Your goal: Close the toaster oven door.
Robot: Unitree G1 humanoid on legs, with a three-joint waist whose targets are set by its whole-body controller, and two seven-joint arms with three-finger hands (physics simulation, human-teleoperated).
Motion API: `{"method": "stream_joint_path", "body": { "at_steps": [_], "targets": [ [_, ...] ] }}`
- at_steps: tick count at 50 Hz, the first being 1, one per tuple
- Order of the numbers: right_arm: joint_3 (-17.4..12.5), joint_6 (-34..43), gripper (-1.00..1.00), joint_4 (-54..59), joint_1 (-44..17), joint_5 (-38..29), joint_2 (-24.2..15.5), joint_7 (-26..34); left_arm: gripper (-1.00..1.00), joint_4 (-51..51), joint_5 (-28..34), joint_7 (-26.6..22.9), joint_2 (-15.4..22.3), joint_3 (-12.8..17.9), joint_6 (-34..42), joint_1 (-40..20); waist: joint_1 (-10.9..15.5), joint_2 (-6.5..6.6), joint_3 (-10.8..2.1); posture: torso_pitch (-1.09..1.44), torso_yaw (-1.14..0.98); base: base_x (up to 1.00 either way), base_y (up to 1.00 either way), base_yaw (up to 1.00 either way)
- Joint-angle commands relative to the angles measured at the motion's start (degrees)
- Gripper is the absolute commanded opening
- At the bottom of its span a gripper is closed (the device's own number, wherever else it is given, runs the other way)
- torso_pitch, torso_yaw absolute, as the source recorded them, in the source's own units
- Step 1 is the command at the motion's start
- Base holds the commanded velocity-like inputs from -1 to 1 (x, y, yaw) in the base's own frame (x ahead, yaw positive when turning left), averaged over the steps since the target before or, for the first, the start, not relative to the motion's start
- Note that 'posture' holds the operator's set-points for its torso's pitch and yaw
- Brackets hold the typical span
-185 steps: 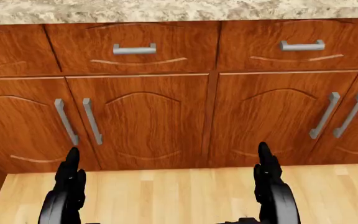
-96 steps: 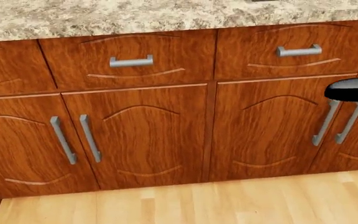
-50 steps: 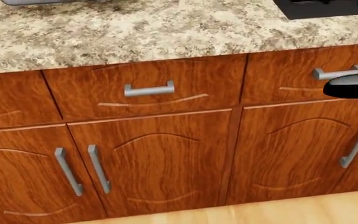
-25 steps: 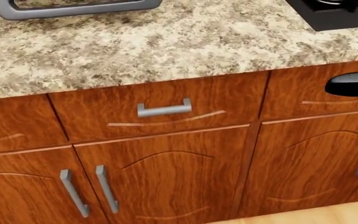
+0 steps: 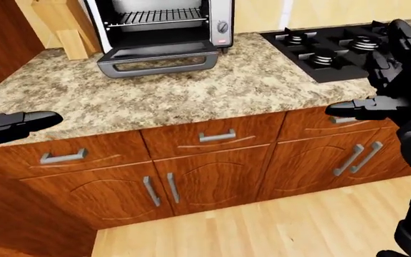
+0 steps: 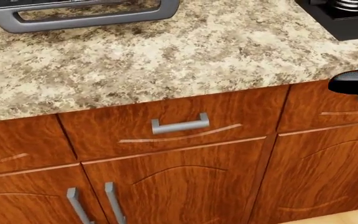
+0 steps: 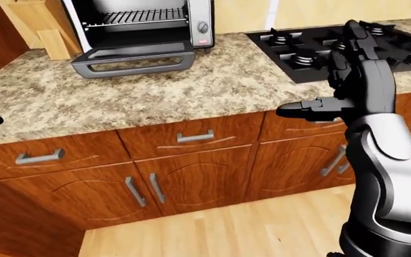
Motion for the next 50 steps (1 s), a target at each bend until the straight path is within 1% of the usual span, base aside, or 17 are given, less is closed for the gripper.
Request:
{"method": "stream_joint_path", "body": {
  "at_steps": [1,8,10,12,13,14,18,22,24,27,33,35,37,43,46,48,50],
  "targets": [
    [-1.4,-1.45,1.0,-1.44,-1.55,-0.09,-1.48,-0.16,1.0,-1.56,-0.03,-0.04,1.15,0.28,-1.38,-1.18,-0.43,0.87,-1.12,0.0,0.0,0.12,0.11,0.0],
    [-1.41,-1.49,1.0,-1.4,-1.56,-0.14,-1.54,-0.18,1.0,-1.56,-0.12,-0.04,1.14,0.28,-1.36,-1.19,0.01,-2.89,-0.96,0.0,0.0,0.12,0.11,0.0],
    [-1.37,-1.45,1.0,-1.41,-1.62,-0.12,-1.52,-0.19,1.0,-1.56,-0.12,-0.05,1.16,0.31,-1.38,-1.17,0.2,-4.67,-1.09,0.0,0.0,0.12,0.1,0.0],
    [-1.36,-1.6,1.0,-1.35,-1.45,-0.21,-1.46,-0.16,1.0,-1.6,-0.11,-0.07,1.11,0.29,-1.4,-1.09,0.22,-8.03,-2.04,0.0,0.0,0.12,0.1,0.0],
    [-1.37,-1.6,1.0,-1.4,-1.41,-0.22,-1.46,-0.13,1.0,-1.55,-0.08,-0.11,1.09,0.31,-1.44,-1.04,-0.34,-5.02,-1.35,0.0,0.0,0.12,0.1,0.0],
    [-1.4,-1.56,1.0,-1.44,-1.42,-0.21,-1.48,-0.11,1.0,-1.63,-0.11,-0.12,1.12,0.33,-1.38,-1.04,-0.05,-6.24,-1.49,0.0,0.0,0.13,0.1,0.0],
    [-1.5,-1.67,1.0,-1.41,-1.27,-0.25,-1.5,0.01,1.0,-1.72,-0.18,-0.15,1.1,0.38,-1.32,-1.02,-0.28,-5.12,-1.55,0.0,0.0,0.12,0.1,0.0],
    [-1.65,-1.68,1.0,-1.13,-1.44,-0.22,-1.7,0.04,1.0,-1.78,-0.25,-0.16,1.17,0.39,-1.22,-1.12,-0.68,-1.92,-0.69,0.0,0.0,0.13,0.09,0.0],
    [-1.71,-1.67,1.0,-1.23,-1.37,-0.16,-1.74,0.08,1.0,-1.8,-0.32,-0.15,1.24,0.52,-1.17,-1.09,-0.94,1.59,-1.77,0.0,0.0,0.12,0.09,0.0],
    [-1.69,-1.64,1.0,-1.15,-1.5,-0.14,-1.86,0.08,1.0,-1.63,-0.22,-0.14,1.16,0.31,-1.3,-1.14,-0.45,0.99,-1.08,0.0,0.0,0.13,0.1,0.0],
    [-1.62,-1.58,1.0,-1.33,-1.46,-0.12,-1.81,0.1,1.0,-1.52,-0.3,-0.25,1.18,0.46,-1.31,-1.07,-0.01,-2.35,-0.97,0.0,0.0,0.13,0.09,0.0],
    [-1.55,-1.68,1.0,-1.32,-1.36,-0.2,-1.78,0.16,1.0,-1.54,-0.29,-0.24,1.12,0.38,-1.32,-1.02,0.17,-3.95,-1.0,0.0,0.0,0.12,0.09,0.0],
    [-1.54,-1.55,1.0,-1.44,-1.45,-0.18,-1.81,0.18,1.0,-1.58,-0.33,-0.21,1.1,0.37,-1.25,-1.03,0.31,-6.89,-1.65,0.0,0.0,0.13,0.1,0.0],
    [-1.66,-1.32,1.0,-1.6,-1.58,-0.1,-1.88,0.15,1.0,-1.68,-0.36,-0.2,1.15,0.38,-1.19,-1.04,-0.27,-5.22,-1.55,0.0,0.0,0.13,0.1,0.0],
    [-1.69,-1.36,1.0,-1.51,-1.54,-0.13,-1.95,0.24,1.0,-1.88,-0.37,0.08,1.03,-0.02,-0.98,-1.35,-0.42,-3.48,-0.78,0.0,0.0,0.13,0.1,0.0],
    [-1.82,-0.95,1.0,-1.63,-1.92,0.1,-2.21,0.17,1.0,-1.99,-0.66,0.13,1.23,0.26,-0.73,-1.42,-0.71,-1.6,-0.82,0.0,0.0,0.13,0.11,0.0],
    [-1.79,-1.06,1.0,-1.57,-1.83,0.09,-2.19,0.14,1.0,-1.94,-0.68,0.18,1.24,0.23,-0.79,-1.44,-0.88,2.26,-2.01,0.0,0.0,0.12,0.11,0.0]
  ]
}}
